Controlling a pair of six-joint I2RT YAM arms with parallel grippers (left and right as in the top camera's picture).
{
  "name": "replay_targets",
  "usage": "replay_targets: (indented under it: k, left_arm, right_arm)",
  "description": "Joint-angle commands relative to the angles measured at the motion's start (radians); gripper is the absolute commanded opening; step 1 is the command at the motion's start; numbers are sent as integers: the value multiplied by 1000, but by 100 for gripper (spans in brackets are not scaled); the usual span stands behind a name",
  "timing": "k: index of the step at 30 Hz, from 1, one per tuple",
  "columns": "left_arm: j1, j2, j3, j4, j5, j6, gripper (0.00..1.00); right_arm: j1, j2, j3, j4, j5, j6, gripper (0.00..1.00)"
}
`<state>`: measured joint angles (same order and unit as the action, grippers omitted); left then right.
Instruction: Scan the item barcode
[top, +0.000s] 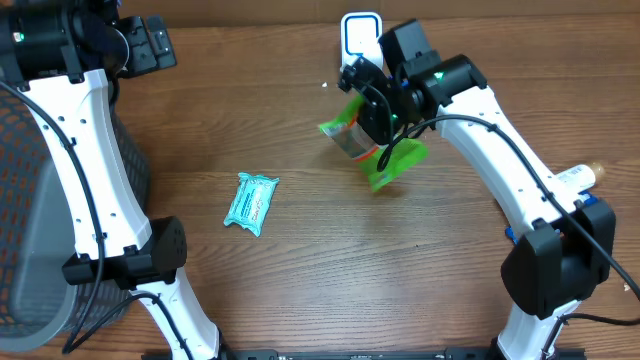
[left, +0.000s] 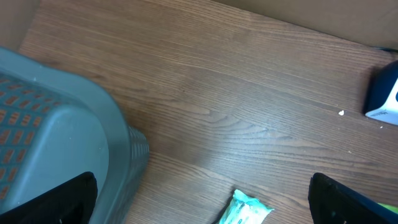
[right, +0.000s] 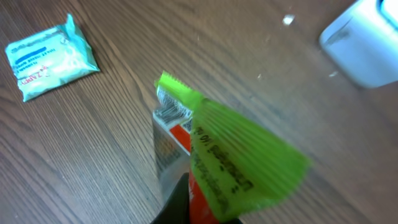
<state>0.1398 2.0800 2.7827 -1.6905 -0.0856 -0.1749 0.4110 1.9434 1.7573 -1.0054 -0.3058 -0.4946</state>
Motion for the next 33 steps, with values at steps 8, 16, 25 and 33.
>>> replay_targets:
  k: [8, 16, 25, 33]
  left_arm:
    - [3, 9, -1, 1, 5, 18, 100]
    - [3, 9, -1, 1, 5, 18, 100]
    - [3, 9, -1, 1, 5, 18, 99]
    - [3, 9, -1, 1, 5, 18, 100]
  right_arm:
    - [-65, 0, -113, 107, -100, -2, 100]
    - [-73, 0, -113, 95, -100, 208, 100]
    - [-22, 48, -121, 68, 222, 166, 94]
    - [106, 161, -122, 53, 550, 174, 82]
